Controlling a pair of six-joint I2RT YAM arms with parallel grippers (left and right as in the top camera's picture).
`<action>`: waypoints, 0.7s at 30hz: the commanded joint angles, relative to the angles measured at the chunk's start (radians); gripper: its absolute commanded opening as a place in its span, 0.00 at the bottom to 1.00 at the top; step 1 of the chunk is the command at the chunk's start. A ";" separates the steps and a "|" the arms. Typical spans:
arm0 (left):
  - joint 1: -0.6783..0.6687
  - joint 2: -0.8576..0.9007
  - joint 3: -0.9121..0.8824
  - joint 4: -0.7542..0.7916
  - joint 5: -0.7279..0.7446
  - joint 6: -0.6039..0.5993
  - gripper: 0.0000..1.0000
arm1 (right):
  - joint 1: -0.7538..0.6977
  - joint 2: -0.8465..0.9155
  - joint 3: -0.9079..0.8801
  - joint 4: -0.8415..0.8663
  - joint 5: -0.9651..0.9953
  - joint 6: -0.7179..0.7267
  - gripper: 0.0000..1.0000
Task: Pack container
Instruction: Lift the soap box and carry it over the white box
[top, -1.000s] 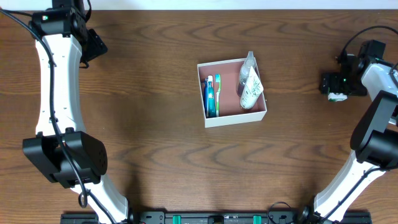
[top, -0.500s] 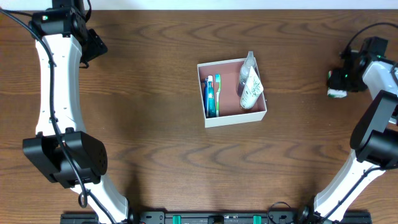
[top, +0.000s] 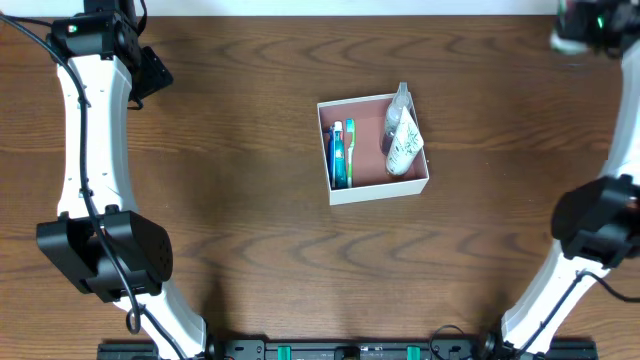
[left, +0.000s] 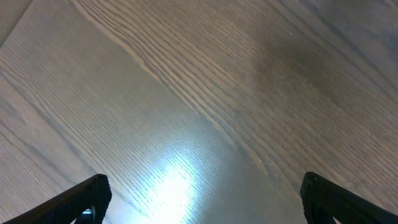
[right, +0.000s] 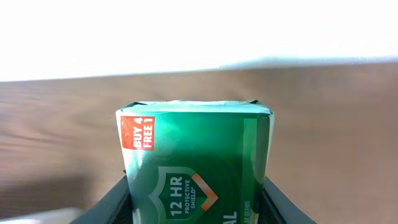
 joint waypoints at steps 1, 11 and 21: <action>0.002 0.007 -0.006 -0.003 -0.013 0.009 0.98 | 0.140 -0.023 0.154 -0.041 -0.102 0.038 0.22; 0.002 0.007 -0.006 -0.003 -0.013 0.009 0.98 | 0.542 -0.023 0.246 -0.156 0.082 0.039 0.26; 0.002 0.007 -0.006 -0.003 -0.013 0.009 0.98 | 0.796 -0.023 0.238 -0.175 0.253 0.097 0.33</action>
